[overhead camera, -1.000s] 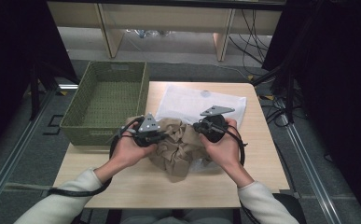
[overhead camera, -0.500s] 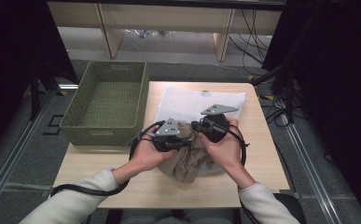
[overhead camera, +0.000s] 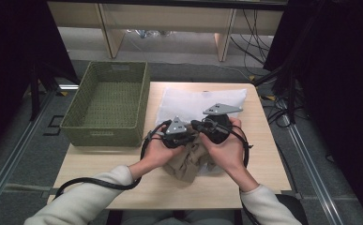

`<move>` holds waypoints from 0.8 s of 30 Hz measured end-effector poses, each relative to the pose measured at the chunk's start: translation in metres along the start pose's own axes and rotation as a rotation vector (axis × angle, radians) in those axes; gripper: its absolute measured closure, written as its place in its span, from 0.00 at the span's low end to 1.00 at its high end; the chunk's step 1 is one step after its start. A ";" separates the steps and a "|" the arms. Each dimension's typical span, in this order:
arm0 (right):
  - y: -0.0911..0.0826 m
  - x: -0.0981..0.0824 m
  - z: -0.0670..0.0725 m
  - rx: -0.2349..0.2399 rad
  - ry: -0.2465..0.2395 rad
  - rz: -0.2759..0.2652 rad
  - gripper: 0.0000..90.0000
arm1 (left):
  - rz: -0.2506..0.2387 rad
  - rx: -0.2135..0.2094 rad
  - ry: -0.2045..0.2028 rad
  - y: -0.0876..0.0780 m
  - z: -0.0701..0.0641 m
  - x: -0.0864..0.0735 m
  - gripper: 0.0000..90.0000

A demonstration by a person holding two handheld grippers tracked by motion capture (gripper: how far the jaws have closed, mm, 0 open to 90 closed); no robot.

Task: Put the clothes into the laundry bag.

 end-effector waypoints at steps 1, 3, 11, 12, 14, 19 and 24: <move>-0.001 0.000 0.002 0.017 0.010 0.003 1.00 | -0.021 0.012 -0.003 0.000 0.000 0.003 0.99; -0.004 0.003 0.001 0.005 -0.003 -0.011 1.00 | -0.065 0.020 -0.019 -0.004 0.000 0.009 0.99; -0.020 0.017 0.014 0.040 -0.002 -0.065 1.00 | -0.229 0.067 -0.007 -0.037 0.004 0.052 0.99; -0.022 0.019 0.015 0.038 -0.008 -0.072 1.00 | -0.242 0.068 -0.005 -0.039 0.002 0.055 0.99; -0.025 0.023 0.018 0.045 -0.029 -0.096 1.00 | -0.255 0.063 0.020 -0.043 -0.004 0.059 0.99; -0.031 0.025 0.012 0.028 -0.018 -0.101 1.00 | -0.218 0.048 0.046 -0.029 -0.011 0.051 0.99; -0.019 0.013 -0.001 0.020 0.038 -0.068 1.00 | -0.107 0.001 0.044 0.006 -0.016 0.019 0.96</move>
Point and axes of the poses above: each handheld gripper's, and its own axes: y roughly forward along the jaws, x roughly out of its top, z roughly to its left, the point moved 10 cm from there along y, roughly forward along the jaws, and after that the axes turned 8 degrees about x, right-handed, at the moved point
